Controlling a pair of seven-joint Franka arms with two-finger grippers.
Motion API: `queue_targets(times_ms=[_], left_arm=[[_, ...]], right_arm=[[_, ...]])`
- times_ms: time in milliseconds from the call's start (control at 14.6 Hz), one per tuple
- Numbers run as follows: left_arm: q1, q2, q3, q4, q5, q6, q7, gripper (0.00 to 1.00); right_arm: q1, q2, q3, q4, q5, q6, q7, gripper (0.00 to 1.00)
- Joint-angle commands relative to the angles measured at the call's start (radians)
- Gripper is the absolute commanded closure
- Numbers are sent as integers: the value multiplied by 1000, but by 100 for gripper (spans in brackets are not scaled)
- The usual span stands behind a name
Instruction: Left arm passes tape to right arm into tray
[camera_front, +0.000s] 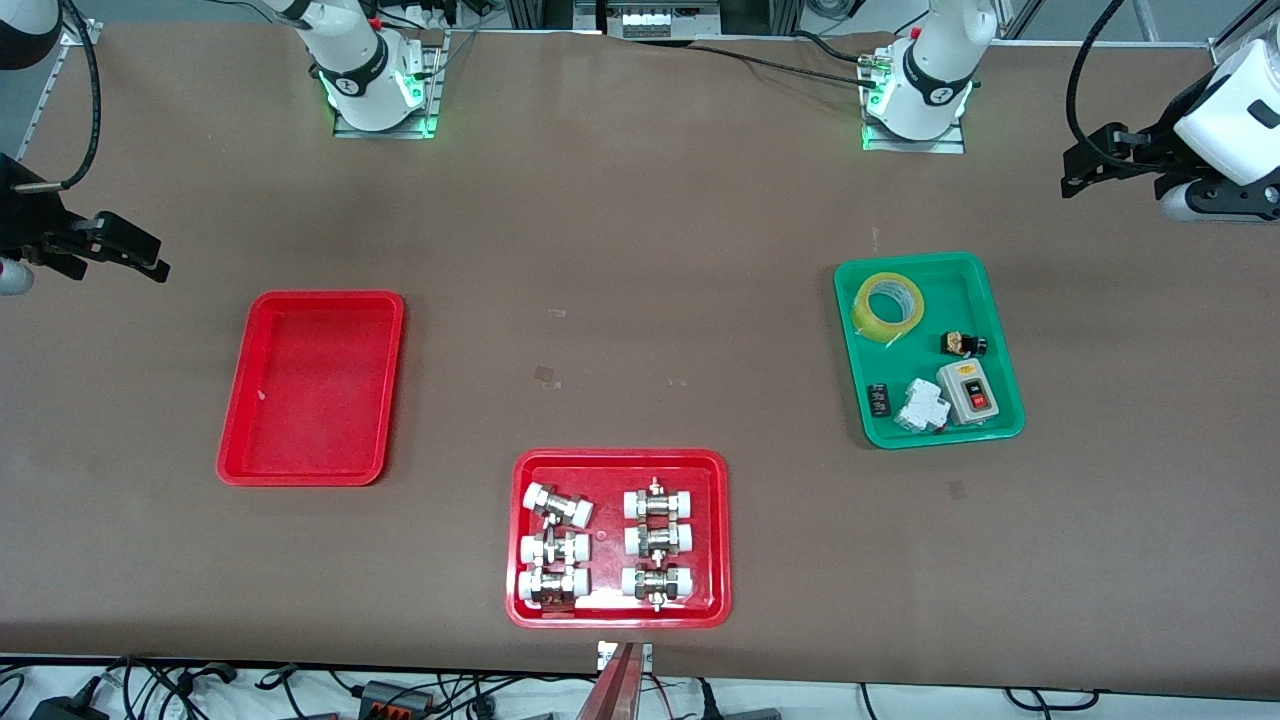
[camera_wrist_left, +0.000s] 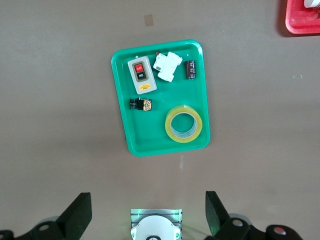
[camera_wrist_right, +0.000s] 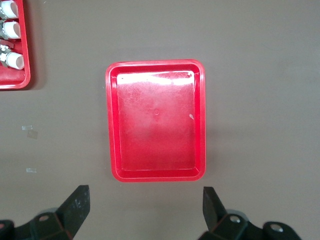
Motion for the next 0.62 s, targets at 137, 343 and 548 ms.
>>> queue_targets(times_ms=[137,343,548], left_arm=[[5,-20,-3,-20,18,-5,23,0],[5,-20,-3,-20,17,-6,23,0],[5,-20,-3,-20,17,-8,23,0]], right_arm=[[-6,-12,11,1,6,-15,-15,0],[-4,-11,14,1,6,-16,-15,0],[-7,0,13,7,16,-13,-2,0]])
